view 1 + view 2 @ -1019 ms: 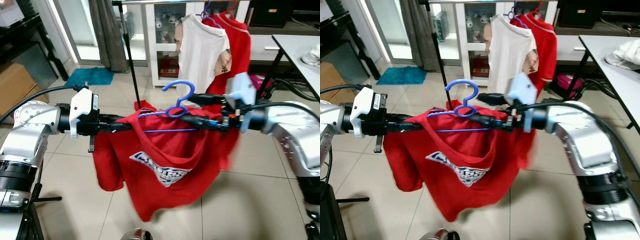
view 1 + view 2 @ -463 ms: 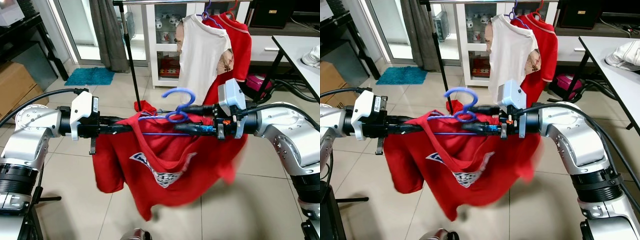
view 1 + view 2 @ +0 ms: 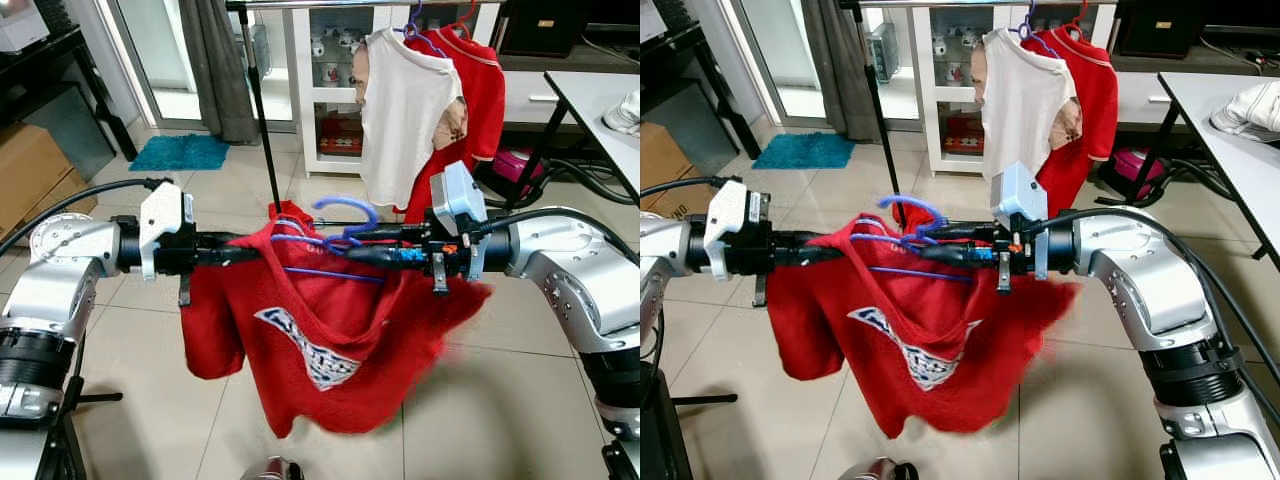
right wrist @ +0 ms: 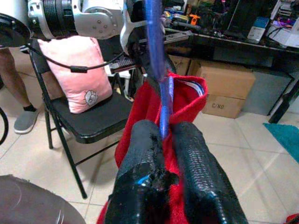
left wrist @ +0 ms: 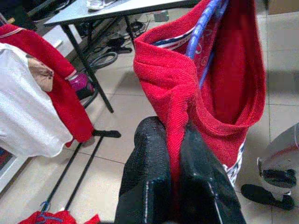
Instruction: Hang hanger
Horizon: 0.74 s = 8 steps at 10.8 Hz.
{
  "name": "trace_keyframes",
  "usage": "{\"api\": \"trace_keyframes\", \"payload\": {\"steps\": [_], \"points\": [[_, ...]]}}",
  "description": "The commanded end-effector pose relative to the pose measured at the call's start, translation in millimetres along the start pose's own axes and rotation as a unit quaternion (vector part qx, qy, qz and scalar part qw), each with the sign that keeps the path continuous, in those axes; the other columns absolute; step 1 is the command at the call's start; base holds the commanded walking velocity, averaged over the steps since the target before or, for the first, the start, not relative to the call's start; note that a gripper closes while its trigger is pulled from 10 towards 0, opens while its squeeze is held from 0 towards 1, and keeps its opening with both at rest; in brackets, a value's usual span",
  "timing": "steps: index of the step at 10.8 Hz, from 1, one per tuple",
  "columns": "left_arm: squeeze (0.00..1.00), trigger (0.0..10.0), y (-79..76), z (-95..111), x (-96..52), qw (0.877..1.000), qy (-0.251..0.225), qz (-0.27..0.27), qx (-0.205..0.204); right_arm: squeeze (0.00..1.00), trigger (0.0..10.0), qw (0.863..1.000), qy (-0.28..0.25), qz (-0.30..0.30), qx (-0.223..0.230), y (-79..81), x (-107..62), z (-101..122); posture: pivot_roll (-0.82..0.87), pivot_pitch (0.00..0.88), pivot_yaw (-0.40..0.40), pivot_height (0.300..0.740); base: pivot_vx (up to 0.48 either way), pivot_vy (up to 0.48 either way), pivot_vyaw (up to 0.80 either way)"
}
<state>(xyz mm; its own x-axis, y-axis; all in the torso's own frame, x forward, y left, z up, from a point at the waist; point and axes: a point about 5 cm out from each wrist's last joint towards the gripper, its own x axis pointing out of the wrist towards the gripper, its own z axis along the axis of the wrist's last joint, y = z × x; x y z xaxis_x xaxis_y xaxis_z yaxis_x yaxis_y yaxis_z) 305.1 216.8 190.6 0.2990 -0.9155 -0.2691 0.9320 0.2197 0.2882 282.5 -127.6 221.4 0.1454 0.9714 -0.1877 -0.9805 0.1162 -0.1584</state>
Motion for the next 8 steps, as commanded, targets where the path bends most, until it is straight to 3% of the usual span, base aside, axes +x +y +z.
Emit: {"api": "trace_keyframes", "payload": {"steps": [1,4,5,6,7,8], "points": [[0.00,0.0,12.4,8,-12.3,0.998,-0.010,0.056,0.005,0.00,0.0,1.000,-0.007,0.017,-0.003,5.1,1.1,5,-0.06,0.000,0.086,0.740,0.000,0.000,0.00],[0.00,0.0,14.9,9,-13.9,0.997,-0.030,0.077,-0.008,0.00,0.0,1.000,-0.015,0.008,-0.001,6.1,3.0,4,-0.05,0.000,0.075,0.740,0.000,0.000,0.00],[0.00,0.0,14.5,10,-11.9,0.996,-0.035,0.077,-0.009,0.00,10.0,1.000,-0.013,0.004,-0.014,7.0,7.3,4,-0.05,0.000,0.073,0.740,0.000,0.000,0.00],[0.00,0.0,13.0,10,-8.5,0.997,-0.037,0.072,-0.008,0.00,10.0,1.000,-0.015,0.002,-0.011,6.7,10.2,4,-0.05,0.000,0.072,0.740,0.000,0.000,0.00],[0.00,0.0,11.7,10,-5.4,0.997,-0.039,0.066,-0.007,0.28,10.0,1.000,-0.024,0.004,-0.002,6.9,14.1,7,-0.05,0.000,0.072,0.740,0.000,0.000,0.00],[0.00,0.0,10.7,11,-2.5,0.997,-0.040,0.059,-0.003,1.00,10.0,1.000,-0.026,0.005,-0.005,7.0,17.2,7,-0.05,0.000,0.070,0.740,0.000,0.000,0.00]]}}
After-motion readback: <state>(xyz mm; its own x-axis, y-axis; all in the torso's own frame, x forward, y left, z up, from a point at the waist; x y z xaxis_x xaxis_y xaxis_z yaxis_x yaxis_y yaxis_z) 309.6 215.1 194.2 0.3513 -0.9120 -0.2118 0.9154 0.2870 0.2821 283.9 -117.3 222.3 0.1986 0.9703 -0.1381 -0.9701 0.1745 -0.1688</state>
